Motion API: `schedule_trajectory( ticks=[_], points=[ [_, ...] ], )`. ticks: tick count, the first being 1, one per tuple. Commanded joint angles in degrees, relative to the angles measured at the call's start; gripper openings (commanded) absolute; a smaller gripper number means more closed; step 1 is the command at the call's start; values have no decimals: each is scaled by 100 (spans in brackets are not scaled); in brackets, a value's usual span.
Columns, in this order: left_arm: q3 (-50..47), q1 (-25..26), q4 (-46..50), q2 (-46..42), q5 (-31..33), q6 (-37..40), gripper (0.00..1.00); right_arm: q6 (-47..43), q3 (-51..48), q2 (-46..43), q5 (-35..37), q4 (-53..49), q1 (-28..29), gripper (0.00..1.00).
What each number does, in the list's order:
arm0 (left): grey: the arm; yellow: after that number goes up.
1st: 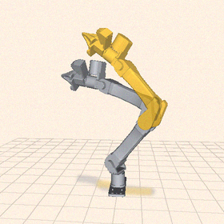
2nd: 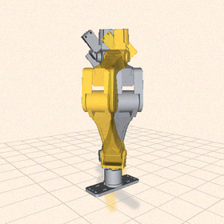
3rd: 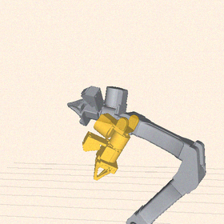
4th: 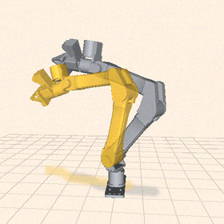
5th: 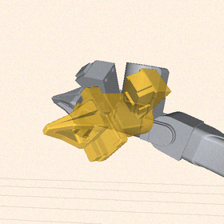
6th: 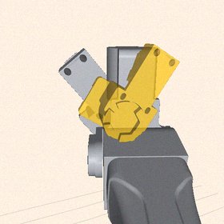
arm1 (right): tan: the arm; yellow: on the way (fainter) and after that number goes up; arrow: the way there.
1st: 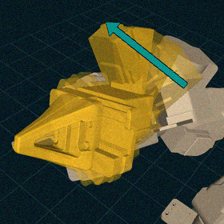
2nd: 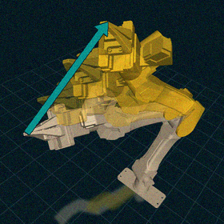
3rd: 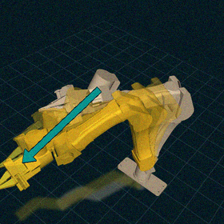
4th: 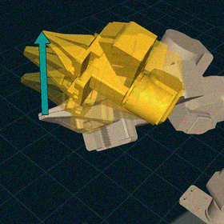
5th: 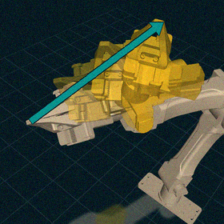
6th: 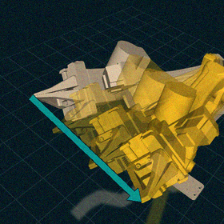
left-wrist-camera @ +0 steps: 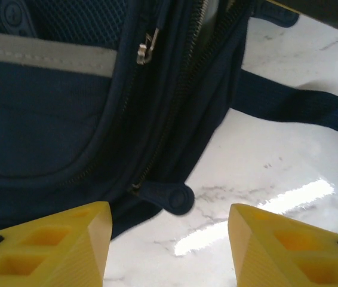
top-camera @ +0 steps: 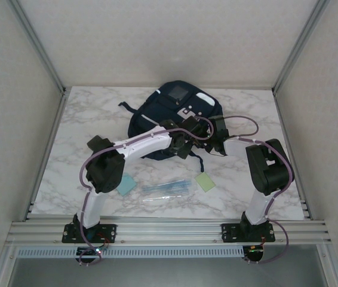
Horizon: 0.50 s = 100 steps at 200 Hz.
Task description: Pack the student bag
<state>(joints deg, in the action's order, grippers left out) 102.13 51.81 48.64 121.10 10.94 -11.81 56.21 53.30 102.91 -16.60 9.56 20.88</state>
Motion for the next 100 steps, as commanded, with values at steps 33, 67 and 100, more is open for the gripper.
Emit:
schedule_trajectory(
  ticks=[33,67,100],
  points=[
    [150,1,-72,294,470,476,41,-97,137,-9,-256,76,77,0],
    [107,-1,-75,405,475,513,32,-79,163,18,-256,80,85,0],
    [46,-9,-34,432,541,509,25,-94,174,4,-236,52,83,0]
  ],
)
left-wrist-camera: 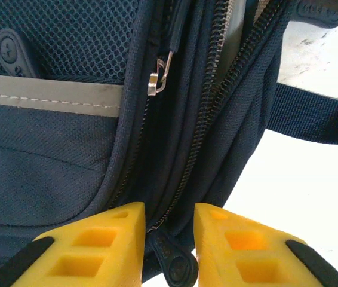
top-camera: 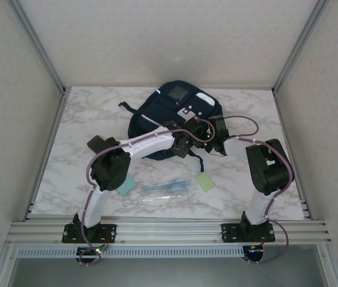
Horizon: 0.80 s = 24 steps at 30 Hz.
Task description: Pack the student bag
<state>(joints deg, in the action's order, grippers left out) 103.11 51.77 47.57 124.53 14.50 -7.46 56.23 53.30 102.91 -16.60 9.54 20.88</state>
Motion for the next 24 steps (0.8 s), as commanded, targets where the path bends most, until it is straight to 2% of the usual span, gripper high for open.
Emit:
schedule_trajectory(
  ticks=[1,4,8,10,13,14,18,24],
  points=[
    [-58,-2,75,89,185,72,25,-99,173,7,-237,56,83,0],
    [-145,-17,79,56,234,61,24,-103,181,13,-230,48,84,0],
    [-245,-71,54,2,261,13,8,-102,181,23,-216,54,79,0],
    [-269,-101,64,-42,343,-64,6,-99,172,20,-204,48,77,0],
    [-383,-204,79,-158,491,-326,7,-86,163,18,-178,46,78,0],
    [-438,-256,76,-207,507,-455,12,-77,155,17,-166,39,82,0],
    [-726,-486,-25,-385,214,-879,17,-59,156,33,-168,67,82,0],
    [-877,-498,-31,-332,-41,-1154,19,-52,163,8,-159,50,81,0]
  ],
)
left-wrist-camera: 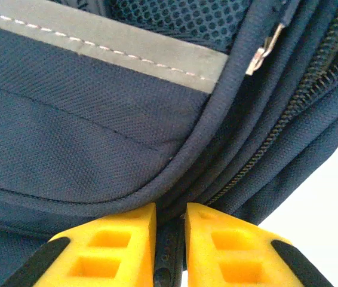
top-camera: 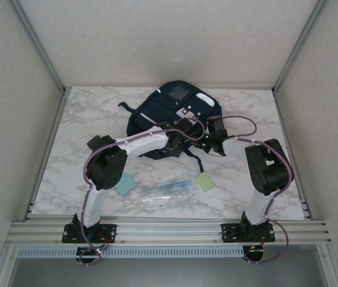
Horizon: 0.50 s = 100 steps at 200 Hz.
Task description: Pack the student bag
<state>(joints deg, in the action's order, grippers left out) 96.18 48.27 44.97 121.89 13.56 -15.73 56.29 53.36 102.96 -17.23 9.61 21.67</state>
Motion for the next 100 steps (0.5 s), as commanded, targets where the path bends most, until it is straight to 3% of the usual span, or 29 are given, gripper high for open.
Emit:
schedule_trajectory(
  ticks=[1,30,61,89,100],
  points=[
    [-209,-150,230,-51,17,-356,18,-68,157,-6,-94,41,-3,0],
    [-195,-151,527,39,-82,-526,20,-66,157,-21,-74,20,-3,0],
    [-257,-160,988,44,-32,-716,31,-70,157,-38,-26,15,8,0],
    [-358,-155,1251,-23,2,-785,30,-58,158,-4,-22,22,0,0],
    [-394,-158,1235,-34,-59,-778,23,-43,152,2,-14,41,1,0]
  ],
)
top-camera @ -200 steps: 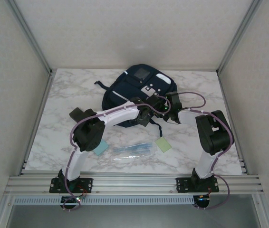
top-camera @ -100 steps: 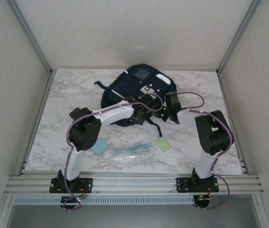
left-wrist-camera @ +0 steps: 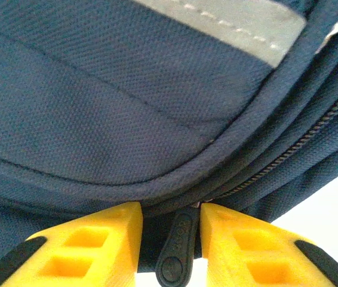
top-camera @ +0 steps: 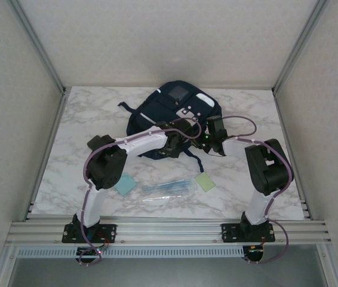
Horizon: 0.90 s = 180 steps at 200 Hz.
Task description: Pack the student bag
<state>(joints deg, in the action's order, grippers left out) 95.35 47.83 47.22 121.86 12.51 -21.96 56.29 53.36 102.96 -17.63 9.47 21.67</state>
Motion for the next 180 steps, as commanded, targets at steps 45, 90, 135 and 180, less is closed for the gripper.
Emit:
schedule_trajectory(
  ticks=[45,90,135,180],
  points=[
    [-227,-83,1151,121,-263,-58,8,-26,156,11,82,30,10,0],
    [-380,-149,1243,155,-339,44,0,-42,201,35,134,9,0,0],
    [-397,-521,1340,-149,-391,308,0,-127,161,-6,581,-259,-25,0],
    [-312,-968,1892,-494,-688,647,0,-193,200,65,630,-439,-171,0]
  ],
)
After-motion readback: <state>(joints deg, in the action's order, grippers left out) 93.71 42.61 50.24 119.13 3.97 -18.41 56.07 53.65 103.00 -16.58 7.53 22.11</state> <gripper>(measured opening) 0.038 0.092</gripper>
